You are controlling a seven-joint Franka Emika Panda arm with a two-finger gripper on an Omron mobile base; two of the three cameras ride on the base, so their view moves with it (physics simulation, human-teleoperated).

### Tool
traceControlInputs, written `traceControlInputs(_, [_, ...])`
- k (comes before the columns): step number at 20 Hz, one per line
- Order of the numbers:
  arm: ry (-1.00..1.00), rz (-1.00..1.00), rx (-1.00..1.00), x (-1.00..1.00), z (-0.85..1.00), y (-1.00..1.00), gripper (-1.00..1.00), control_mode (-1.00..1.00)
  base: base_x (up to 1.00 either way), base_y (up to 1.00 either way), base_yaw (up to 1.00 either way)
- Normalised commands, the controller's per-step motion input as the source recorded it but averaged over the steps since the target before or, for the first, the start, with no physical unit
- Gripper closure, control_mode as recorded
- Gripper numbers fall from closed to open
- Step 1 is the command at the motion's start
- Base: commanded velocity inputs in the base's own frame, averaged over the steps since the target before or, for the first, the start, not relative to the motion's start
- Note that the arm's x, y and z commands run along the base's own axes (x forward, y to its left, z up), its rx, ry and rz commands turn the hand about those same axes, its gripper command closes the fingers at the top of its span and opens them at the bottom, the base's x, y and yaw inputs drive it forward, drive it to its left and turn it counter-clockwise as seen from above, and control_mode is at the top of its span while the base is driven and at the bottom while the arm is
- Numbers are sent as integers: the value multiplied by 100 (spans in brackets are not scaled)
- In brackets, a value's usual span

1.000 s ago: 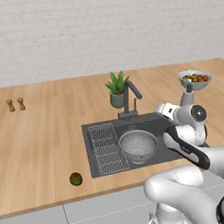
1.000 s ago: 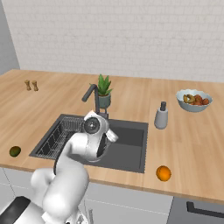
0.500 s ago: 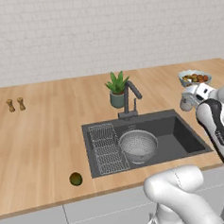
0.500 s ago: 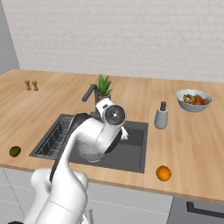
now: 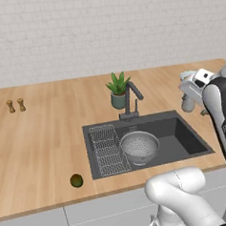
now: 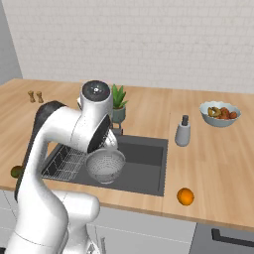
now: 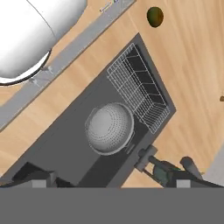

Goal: Put the colander in the sink, put the mango, orange in the colander, and turn on the sink faucet and pour water over the colander.

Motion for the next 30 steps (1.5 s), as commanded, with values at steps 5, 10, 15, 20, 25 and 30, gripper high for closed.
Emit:
traceControlInputs(5, [5, -1, 1, -98, 7, 87, -100, -100, 0, 0, 0])
traceControlInputs(10, [-4, 5, -4, -52, 0, 100, -100, -100, 0, 0, 0])
traceControlInputs(15, [0, 19, -2, 7, -7, 100, -100, -100, 0, 0, 0])
traceControlInputs(20, [2, 25, 0, 31, -23, 87, -100, -100, 0, 0, 0])
traceControlInputs(25, [2, 17, 0, 30, -32, 74, -100, -100, 0, 0, 0])
traceControlInputs(30, [11, 8, -10, 29, -45, 77, -100, -100, 0, 0, 0])
